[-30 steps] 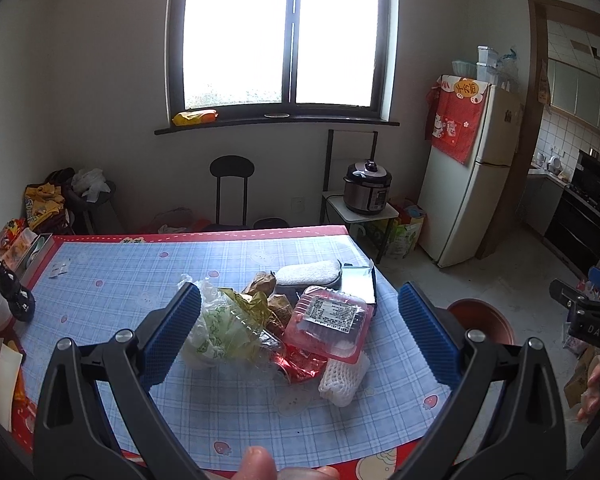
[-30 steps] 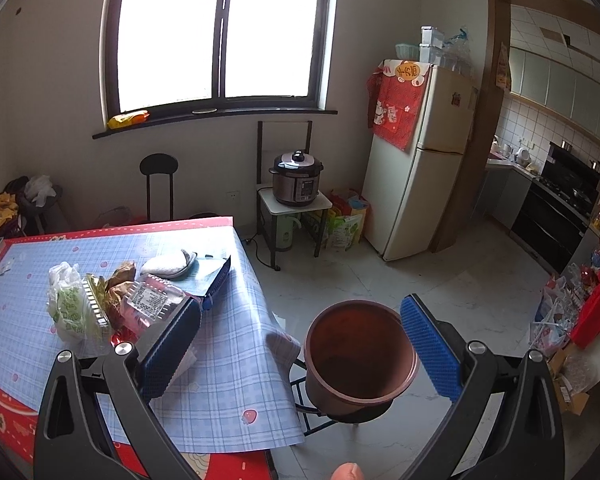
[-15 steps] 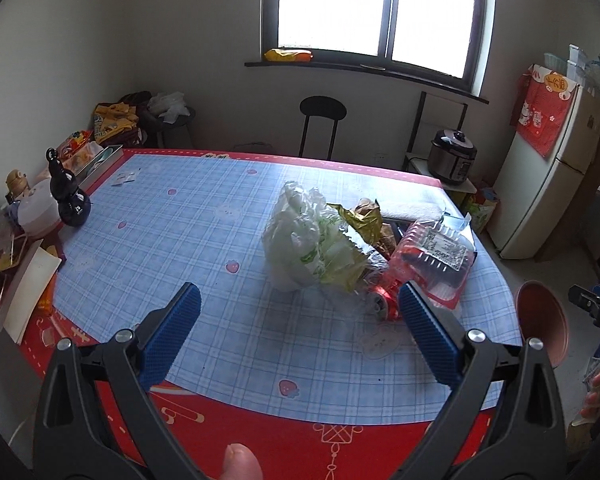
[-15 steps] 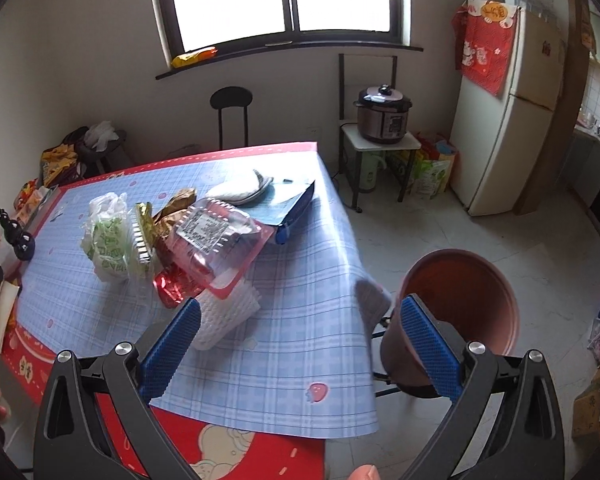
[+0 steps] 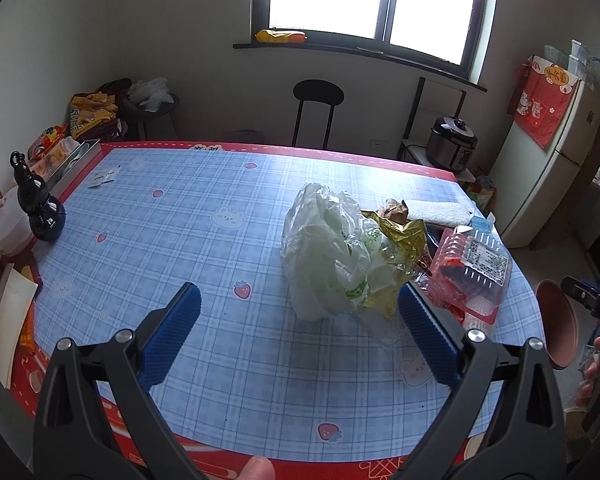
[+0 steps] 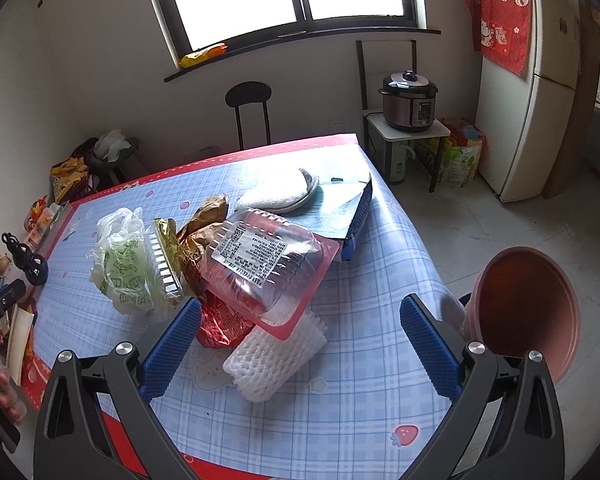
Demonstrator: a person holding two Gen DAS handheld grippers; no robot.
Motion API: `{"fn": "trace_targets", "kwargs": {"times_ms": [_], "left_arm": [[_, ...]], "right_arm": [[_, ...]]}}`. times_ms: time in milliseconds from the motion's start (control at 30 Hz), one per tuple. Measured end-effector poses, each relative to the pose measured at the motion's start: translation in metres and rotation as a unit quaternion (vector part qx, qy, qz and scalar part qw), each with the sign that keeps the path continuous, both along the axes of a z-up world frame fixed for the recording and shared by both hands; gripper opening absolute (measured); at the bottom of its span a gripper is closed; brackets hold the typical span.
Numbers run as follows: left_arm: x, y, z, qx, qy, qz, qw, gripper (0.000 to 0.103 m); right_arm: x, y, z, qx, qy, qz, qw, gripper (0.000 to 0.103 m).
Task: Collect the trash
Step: 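Reach the right tool to the clear plastic bottle and grasp it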
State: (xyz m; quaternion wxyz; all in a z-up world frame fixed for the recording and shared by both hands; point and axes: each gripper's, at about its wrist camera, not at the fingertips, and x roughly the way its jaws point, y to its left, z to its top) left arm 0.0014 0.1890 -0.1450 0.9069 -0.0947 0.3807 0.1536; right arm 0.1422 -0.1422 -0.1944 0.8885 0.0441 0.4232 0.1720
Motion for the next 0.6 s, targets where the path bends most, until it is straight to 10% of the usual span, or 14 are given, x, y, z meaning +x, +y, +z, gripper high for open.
{"fn": "trace_targets", "kwargs": {"times_ms": [600], "left_arm": [[0.059,0.039,-0.039,-0.003,0.041,-0.031,0.9987,0.097]], "right_arm": [[0.085,0.011,-0.115,0.183,0.099,-0.103,0.973,0.097]]}}
